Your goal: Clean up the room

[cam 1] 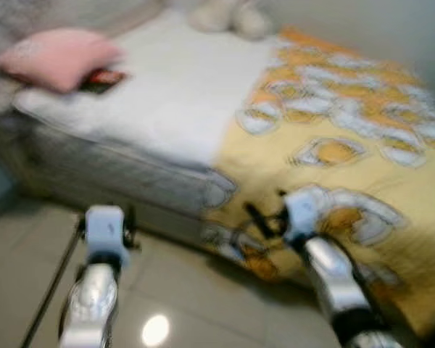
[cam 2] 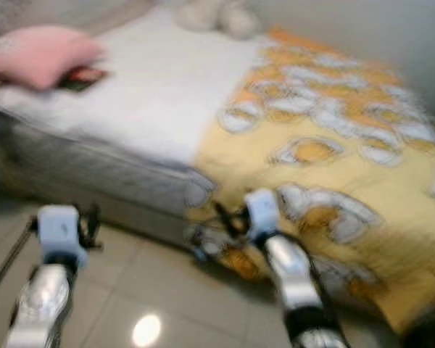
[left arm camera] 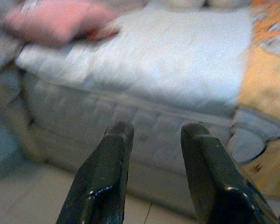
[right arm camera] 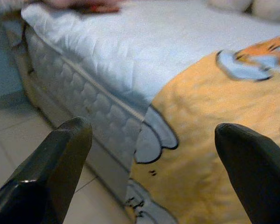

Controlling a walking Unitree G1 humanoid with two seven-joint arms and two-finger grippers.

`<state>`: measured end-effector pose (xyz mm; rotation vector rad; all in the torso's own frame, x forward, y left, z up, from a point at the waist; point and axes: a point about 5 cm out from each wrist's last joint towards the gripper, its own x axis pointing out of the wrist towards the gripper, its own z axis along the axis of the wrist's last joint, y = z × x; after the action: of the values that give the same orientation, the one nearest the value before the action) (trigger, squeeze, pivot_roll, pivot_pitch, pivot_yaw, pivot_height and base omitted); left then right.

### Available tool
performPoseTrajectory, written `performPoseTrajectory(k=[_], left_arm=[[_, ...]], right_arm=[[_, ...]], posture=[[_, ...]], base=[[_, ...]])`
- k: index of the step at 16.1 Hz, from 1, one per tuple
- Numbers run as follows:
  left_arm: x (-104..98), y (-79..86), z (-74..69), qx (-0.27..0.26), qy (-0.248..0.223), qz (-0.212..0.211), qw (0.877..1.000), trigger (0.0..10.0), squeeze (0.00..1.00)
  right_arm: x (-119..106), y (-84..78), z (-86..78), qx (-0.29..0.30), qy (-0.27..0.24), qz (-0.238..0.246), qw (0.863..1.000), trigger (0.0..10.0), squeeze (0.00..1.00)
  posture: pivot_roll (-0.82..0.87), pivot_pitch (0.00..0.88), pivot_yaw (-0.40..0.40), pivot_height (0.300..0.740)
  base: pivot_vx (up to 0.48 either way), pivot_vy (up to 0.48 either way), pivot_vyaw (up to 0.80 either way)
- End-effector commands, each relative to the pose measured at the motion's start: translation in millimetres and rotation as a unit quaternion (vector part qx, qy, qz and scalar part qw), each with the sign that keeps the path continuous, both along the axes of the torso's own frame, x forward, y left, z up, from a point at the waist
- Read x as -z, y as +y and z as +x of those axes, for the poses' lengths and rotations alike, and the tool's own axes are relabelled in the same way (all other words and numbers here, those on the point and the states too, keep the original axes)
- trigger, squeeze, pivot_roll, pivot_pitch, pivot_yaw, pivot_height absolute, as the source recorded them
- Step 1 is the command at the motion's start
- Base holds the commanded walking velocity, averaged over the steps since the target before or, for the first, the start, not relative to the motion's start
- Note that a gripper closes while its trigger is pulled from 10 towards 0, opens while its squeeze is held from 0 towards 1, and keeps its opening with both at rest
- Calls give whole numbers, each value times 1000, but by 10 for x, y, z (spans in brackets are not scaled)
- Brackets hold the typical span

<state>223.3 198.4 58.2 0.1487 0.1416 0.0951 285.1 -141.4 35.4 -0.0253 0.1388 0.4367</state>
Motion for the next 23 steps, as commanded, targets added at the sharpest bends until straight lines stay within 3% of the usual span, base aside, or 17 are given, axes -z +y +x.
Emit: performPoseTrajectory(k=[1,2,4,10,11,13,15,17,19,20,23], left_arm=[[63,23,-67,-1,10,-2,1000,10000,0],[144,-41,-129,21,20,4,1000,10000,0],[225,-102,-142,2,36,-20,999,10000,0],[158,0,-137,-39,23,10,999,10000,0],[72,-18,-63,-16,30,88,996,10000,0],[-60,-5,16,4,23,124,992,10000,0],[-264,119,125,29,3,144,989,10000,0],[-274,149,185,28,4,130,991,10000,0],[-272,122,251,25,9,121,992,10000,0],[-285,100,261,25,9,132,991,10000,0],[-198,42,209,4,18,112,994,10000,0]], right_arm=[[-21,25,19,0,0,12,1000,10000,0],[-7,47,-12,-11,1,16,1000,10000,0],[24,94,-42,-26,6,20,999,10000,0],[-21,146,13,-37,13,36,999,10000,0],[-2,153,19,-32,22,45,998,10000,0],[26,172,23,-25,28,48,998,10000,0],[56,248,-10,-1,19,52,998,10000,0],[80,251,7,20,23,31,999,10000,0],[12,226,80,30,13,48,998,10000,0],[-17,225,117,27,9,53,998,10000,0],[-54,266,175,10,10,54,998,10000,0]], posture=[[110,0,-92,740],[118,0,-93,740],[119,0,-94,740],[122,0,-99,740],[137,0,-86,740],[144,0,-61,740],[139,0,2,740],[131,0,23,740],[117,0,25,740],[118,0,19,740],[129,0,-18,740]], base=[[480,0,419],[439,0,406],[0,0,0],[0,-194,0],[300,-371,0],[308,-366,0],[311,-360,0],[156,-180,0],[0,0,0],[0,0,550],[0,-250,467]])
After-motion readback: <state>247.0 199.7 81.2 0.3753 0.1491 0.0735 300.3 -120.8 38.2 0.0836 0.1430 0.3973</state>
